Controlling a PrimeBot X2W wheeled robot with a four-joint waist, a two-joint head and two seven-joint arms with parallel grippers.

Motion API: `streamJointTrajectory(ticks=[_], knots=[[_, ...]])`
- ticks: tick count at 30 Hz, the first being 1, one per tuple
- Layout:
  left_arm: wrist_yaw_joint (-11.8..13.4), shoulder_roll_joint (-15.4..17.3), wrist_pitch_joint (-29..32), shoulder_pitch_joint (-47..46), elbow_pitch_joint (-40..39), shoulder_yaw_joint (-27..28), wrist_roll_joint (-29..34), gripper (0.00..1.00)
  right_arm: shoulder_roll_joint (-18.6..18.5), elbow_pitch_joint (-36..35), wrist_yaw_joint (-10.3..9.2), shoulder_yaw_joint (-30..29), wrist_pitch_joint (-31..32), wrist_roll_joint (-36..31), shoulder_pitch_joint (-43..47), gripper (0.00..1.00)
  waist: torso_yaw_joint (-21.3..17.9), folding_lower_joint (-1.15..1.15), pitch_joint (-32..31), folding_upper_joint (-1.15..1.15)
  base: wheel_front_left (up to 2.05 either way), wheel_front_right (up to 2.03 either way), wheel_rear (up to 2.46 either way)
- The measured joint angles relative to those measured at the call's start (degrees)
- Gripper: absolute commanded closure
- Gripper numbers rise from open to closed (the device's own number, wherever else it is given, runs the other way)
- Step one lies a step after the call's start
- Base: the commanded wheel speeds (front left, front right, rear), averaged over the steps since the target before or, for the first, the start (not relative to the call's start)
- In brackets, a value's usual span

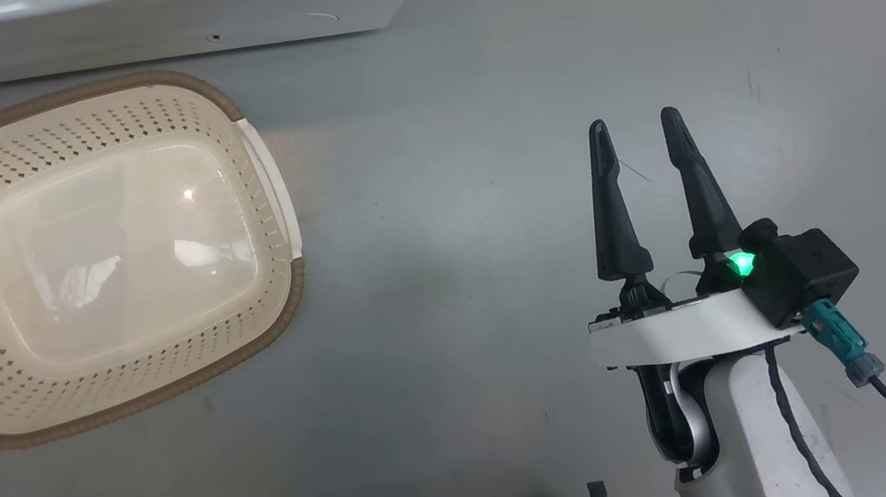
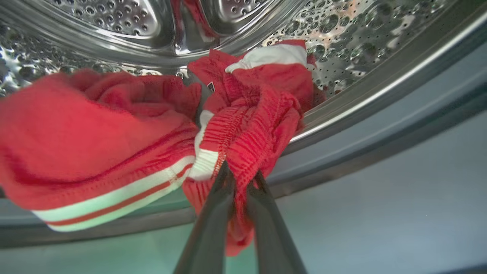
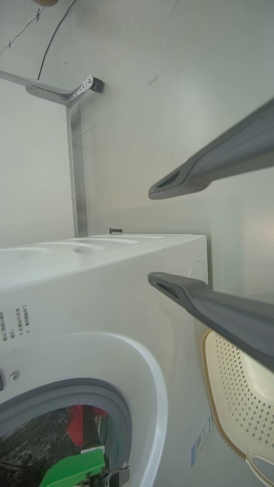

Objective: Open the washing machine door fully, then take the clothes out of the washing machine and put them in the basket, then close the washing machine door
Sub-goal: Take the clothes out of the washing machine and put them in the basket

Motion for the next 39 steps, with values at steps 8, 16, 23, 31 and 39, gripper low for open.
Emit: streamJointTrajectory(ticks=[8,16,23,31,39], knots=[[-1.01,-1.76,-6.58,1.4,-0.78,-1.04,0.69,1.0,0.0,1.43,0.0,-0.52,0.0,-2.04,0.02,0.0,1.48,0.0,-2.31,0.0,0.0,0.0,0.0],[-1.1,-4.92,-14.02,7.26,-2.58,-1.66,0.63,1.0,-0.02,3.0,0.02,-1.82,0.0,-3.96,1.09,0.0,3.75,0.0,-5.67,0.0,0.0,0.0,0.0],[-1.51,-6.65,-20.46,13.77,-5.25,-1.65,0.34,1.0,-0.04,4.34,0.08,-2.93,0.0,-4.91,2.93,0.0,6.03,0.0,-9.29,0.0,0.0,0.0,0.0],[-1.42,-9.48,-24.99,22.87,-8.7,-2.86,-0.03,1.0,-0.07,5.88,0.08,-4.65,0.0,-5.9,5.99,0.0,8.55,0.0,-13.93,0.0,0.0,0.0,0.0],[-0.91,-9.82,-25.49,31.16,-11.56,-4.42,0.82,1.0,-0.08,6.99,0.52,-5.63,0.0,-6.81,8.25,0.0,10.8,-0.01,-18.68,0.0,0.0,0.0,0.0]])
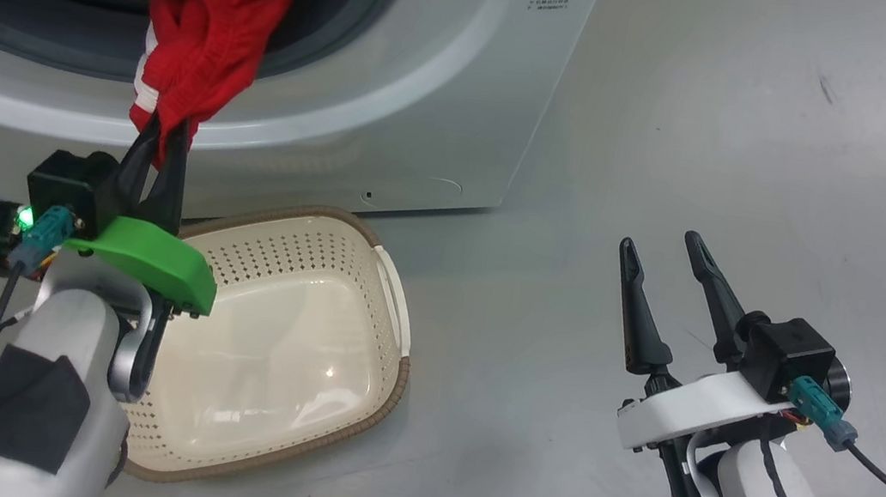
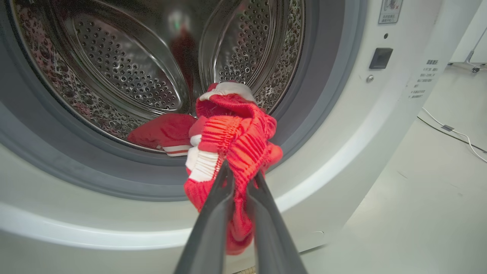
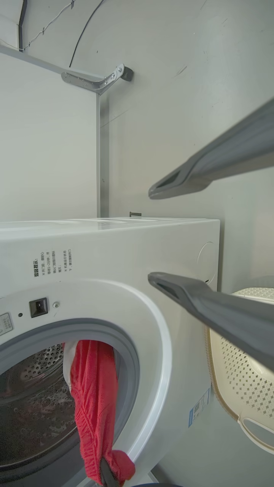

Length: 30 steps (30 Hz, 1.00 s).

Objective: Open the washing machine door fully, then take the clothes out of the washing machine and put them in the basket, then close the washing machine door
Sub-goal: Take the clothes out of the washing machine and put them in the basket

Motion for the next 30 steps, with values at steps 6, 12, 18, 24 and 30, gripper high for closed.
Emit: streamJointTrajectory(ticks=[6,12,18,24,30], knots=[[0.91,-0.45,-0.97,5.17,-4.61,0.34,0.0,1.0,0.0,1.02,0.07,-1.03,0.0,-0.3,2.38,0.0,1.25,0.0,-3.82,0.0,0.0,0.0,0.0],[1.72,-0.54,-1.03,8.26,-12.21,0.58,0.81,1.0,0.0,1.45,0.11,-1.37,0.0,-0.33,4.75,0.0,2.37,0.0,-8.34,0.0,0.0,0.0,0.0],[2.52,-0.29,-1.18,10.4,-19.34,1.99,2.48,1.0,0.0,1.9,0.56,-1.13,0.0,-0.32,6.82,0.0,2.9,0.0,-11.8,0.0,0.0,0.0,0.0],[2.96,0.42,-1.19,14.16,-23.62,2.52,3.34,1.0,0.02,2.36,1.03,-0.59,0.0,-0.31,8.35,0.0,2.77,0.0,-14.65,0.0,0.0,0.0,0.0],[3.22,0.34,-1.19,18.14,-25.87,2.02,3.69,1.0,0.02,2.4,1.04,-0.65,0.0,-0.31,9.77,0.0,2.41,0.0,-16.43,0.0,0.0,0.0,0.0]])
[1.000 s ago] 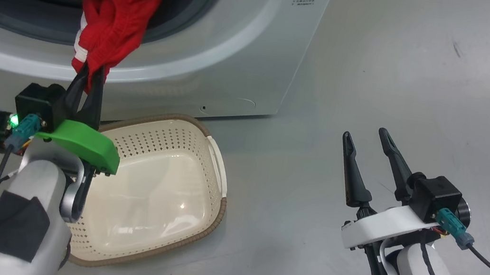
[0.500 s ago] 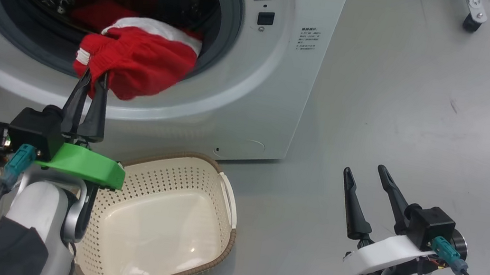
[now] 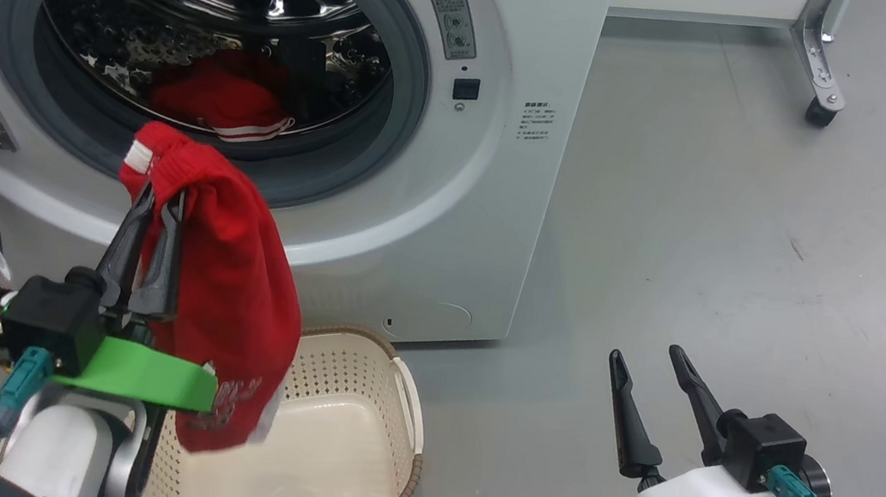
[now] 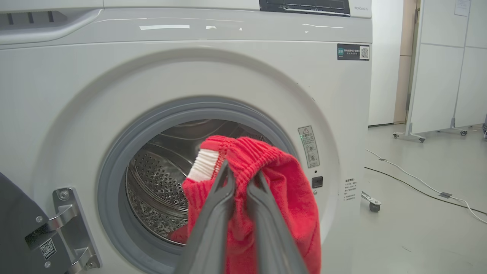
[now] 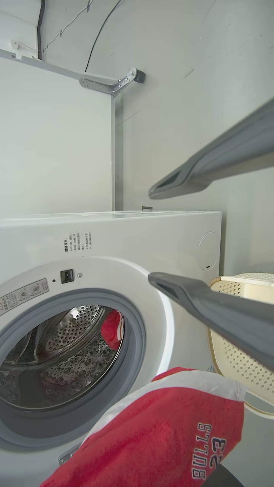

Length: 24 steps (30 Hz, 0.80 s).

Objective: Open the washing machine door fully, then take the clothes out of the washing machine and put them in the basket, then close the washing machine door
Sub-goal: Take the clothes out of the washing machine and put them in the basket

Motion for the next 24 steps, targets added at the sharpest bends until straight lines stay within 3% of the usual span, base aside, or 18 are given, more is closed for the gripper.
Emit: streamJointTrajectory(ticks=[12,24], knots=[[0.75,-0.66,0.49,9.61,-0.42,-1.35,-0.54,1.0,0.01,-1.24,0.02,-0.12,0.0,-0.18,0.31,0.0,-0.31,0.0,0.15,0.0,0.0,0.0,0.0],[0.81,-1.38,2.1,12.98,5.27,-2.02,-3.18,1.0,0.02,-3.25,0.03,-0.41,0.0,-1.1,-0.23,0.0,-1.08,0.0,3.94,0.0,0.0,0.0,0.0]])
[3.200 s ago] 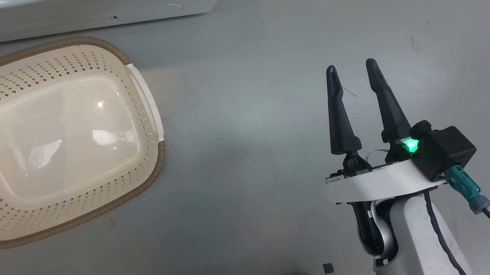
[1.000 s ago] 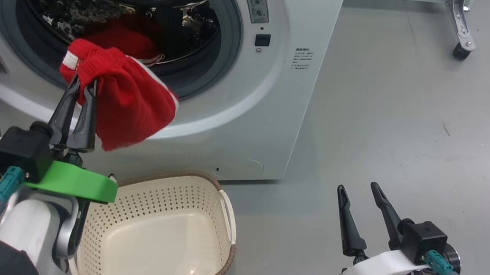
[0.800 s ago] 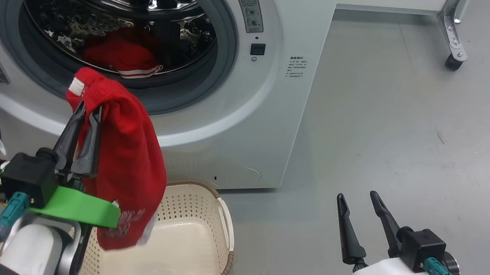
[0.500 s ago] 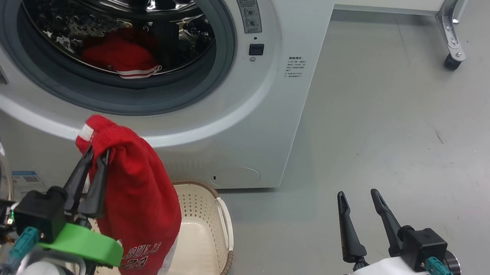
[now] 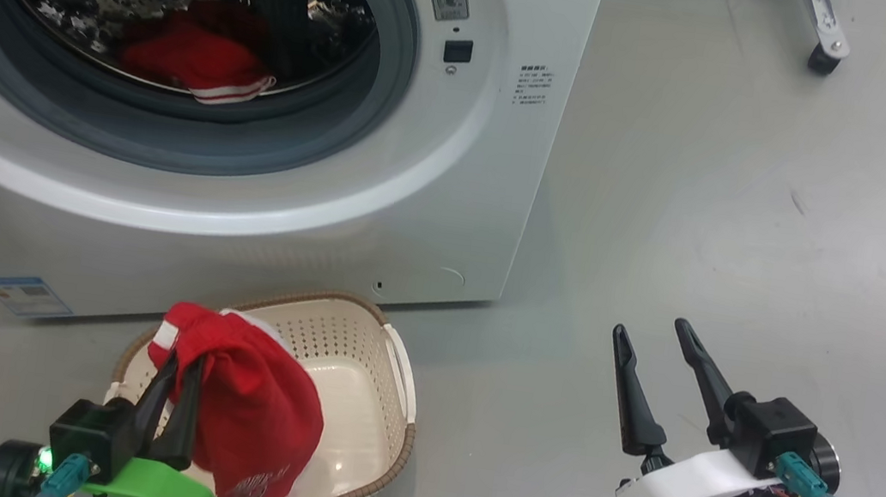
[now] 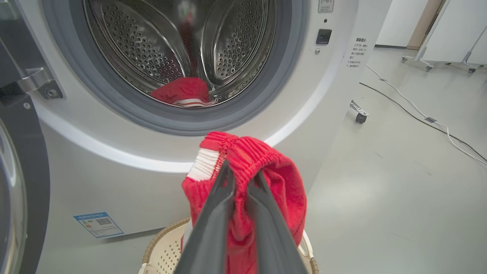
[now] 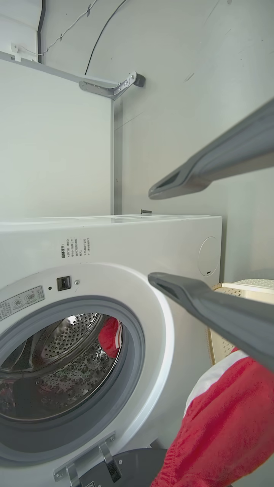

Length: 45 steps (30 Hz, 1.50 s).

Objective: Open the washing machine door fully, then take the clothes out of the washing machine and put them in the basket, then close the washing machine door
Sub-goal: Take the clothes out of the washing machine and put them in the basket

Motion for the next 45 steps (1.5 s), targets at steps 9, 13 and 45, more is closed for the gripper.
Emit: streamJointTrajectory(ticks=[9,13,45], knots=[[-0.09,-0.24,1.03,-1.42,5.98,0.79,-1.81,1.0,-0.01,-2.9,0.0,-0.2,0.0,-0.2,-2.64,0.0,-1.1,0.0,5.52,0.0,0.0,0.0,0.0],[-0.16,-0.23,1.01,-5.81,7.54,1.8,-1.81,1.0,-0.01,-3.79,0.0,-0.15,0.0,-0.2,-3.97,0.0,-1.7,0.0,8.5,0.0,0.0,0.0,0.0],[-3.21,-0.65,4.72,-24.08,34.46,4.7,-7.02,1.0,-0.03,-8.32,-0.16,0.25,0.0,0.11,-14.64,0.0,-4.17,0.01,30.2,0.0,0.0,0.0,0.0]])
